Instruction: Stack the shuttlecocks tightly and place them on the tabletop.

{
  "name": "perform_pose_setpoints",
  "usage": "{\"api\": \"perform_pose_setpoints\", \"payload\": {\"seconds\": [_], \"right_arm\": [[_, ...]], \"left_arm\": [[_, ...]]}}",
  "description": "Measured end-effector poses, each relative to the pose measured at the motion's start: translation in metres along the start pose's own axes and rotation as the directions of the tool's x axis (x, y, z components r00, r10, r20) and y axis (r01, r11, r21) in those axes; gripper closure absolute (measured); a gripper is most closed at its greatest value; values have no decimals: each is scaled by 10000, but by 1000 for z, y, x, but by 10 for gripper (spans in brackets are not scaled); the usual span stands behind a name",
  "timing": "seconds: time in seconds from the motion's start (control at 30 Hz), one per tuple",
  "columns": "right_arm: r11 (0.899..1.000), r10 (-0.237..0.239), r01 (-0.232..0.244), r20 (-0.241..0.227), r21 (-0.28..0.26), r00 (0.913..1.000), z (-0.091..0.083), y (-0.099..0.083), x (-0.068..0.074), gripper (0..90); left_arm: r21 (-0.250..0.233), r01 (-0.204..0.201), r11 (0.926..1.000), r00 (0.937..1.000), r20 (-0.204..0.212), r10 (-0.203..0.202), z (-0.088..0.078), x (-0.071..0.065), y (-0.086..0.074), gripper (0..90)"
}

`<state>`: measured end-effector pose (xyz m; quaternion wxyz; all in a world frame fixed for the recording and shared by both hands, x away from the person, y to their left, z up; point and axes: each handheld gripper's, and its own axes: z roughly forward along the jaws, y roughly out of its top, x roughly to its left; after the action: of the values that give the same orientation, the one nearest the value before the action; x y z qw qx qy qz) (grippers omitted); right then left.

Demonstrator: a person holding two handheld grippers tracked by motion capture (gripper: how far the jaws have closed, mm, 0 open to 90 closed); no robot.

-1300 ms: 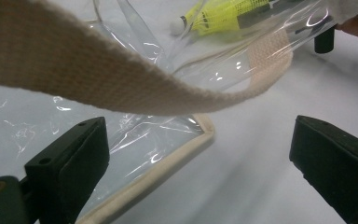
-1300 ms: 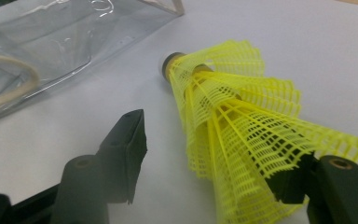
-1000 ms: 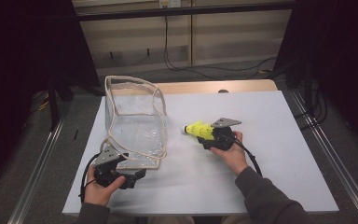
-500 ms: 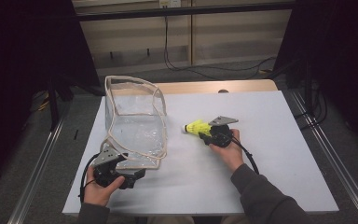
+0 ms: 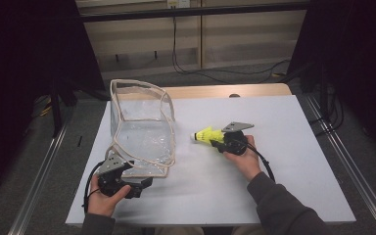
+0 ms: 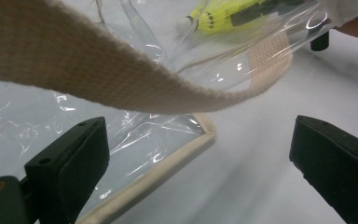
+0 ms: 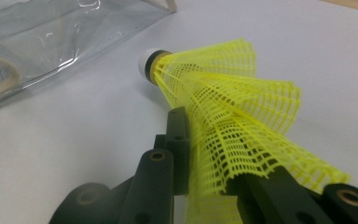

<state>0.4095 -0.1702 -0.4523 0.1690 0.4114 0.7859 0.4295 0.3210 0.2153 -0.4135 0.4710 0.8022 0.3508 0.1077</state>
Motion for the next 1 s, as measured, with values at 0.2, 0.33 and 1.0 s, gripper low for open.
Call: {"api": "perform_pose_setpoints", "payload": {"seconds": [0.2, 0.33, 1.0], "right_arm": [[9998, -165, 167, -360, 65, 9992, -13, -5, -1, 799], [9994, -297, 309, -628, 186, 9976, -19, -8, 2, 798], [9998, -153, 157, -497, 83, 9986, -8, -10, 11, 645]], "left_arm": [[-6, -28, 10000, 10000, 0, 28, 1, -1, 0, 48], [14, -53, 10000, 10000, 13, 53, 1, -2, 1, 48], [54, -68, 10000, 10000, 11, 68, 1, -1, 0, 48]]}}
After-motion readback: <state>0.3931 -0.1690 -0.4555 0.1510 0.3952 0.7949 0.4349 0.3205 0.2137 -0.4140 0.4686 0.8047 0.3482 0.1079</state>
